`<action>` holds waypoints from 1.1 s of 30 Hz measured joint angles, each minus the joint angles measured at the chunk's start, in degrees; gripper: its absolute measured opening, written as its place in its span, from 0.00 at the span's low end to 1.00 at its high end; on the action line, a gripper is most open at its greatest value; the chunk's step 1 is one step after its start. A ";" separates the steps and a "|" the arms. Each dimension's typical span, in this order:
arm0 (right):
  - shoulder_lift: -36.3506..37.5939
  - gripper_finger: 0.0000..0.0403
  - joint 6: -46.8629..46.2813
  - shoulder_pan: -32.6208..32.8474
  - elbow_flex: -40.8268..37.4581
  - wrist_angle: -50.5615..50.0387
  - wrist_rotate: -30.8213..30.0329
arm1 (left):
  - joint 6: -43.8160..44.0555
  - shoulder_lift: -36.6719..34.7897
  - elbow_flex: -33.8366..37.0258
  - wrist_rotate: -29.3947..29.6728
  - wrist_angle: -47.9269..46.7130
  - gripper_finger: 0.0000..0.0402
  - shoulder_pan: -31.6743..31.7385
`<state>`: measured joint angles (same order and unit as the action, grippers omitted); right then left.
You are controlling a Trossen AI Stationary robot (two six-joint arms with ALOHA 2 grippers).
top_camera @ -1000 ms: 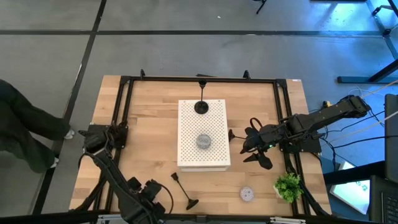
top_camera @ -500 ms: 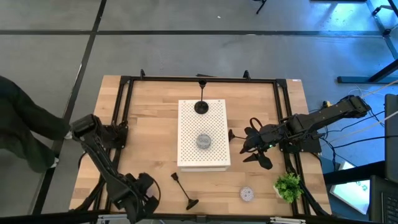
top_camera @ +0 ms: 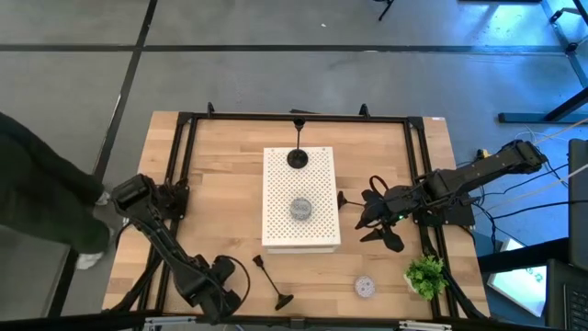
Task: Pick & Place candle stick holders
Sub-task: Put the left pink patterned scented candle on the shelf
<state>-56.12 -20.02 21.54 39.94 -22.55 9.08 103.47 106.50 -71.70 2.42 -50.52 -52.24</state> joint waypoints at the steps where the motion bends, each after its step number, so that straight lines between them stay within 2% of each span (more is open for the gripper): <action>1: 0.00 0.48 -0.08 0.00 0.00 0.02 0.00 | 0.34 0.00 0.00 -0.12 0.04 1.00 -0.21; 5: 0.00 0.48 -0.12 0.00 0.00 0.00 0.00 | 1.63 0.00 -0.02 -0.13 1.96 1.00 -0.92; 14: 0.00 0.48 -0.12 0.00 0.00 -0.02 0.00 | 0.98 0.00 -0.02 5.10 4.95 1.00 -1.45; 17: 0.00 0.48 -0.12 0.00 0.00 -0.02 0.00 | -1.18 0.00 -0.02 5.05 6.88 1.00 -1.45; 27: 0.00 0.48 -0.10 0.00 0.00 -0.02 0.00 | 0.19 0.00 0.47 4.36 5.75 1.00 -1.45; 33: 0.00 0.48 -0.10 0.00 0.00 -0.09 0.01 | 2.77 0.00 3.61 1.46 7.97 1.00 -1.45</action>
<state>-56.12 -20.12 21.54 39.94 -22.63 9.10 106.24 106.50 -68.10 3.87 -42.55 -53.69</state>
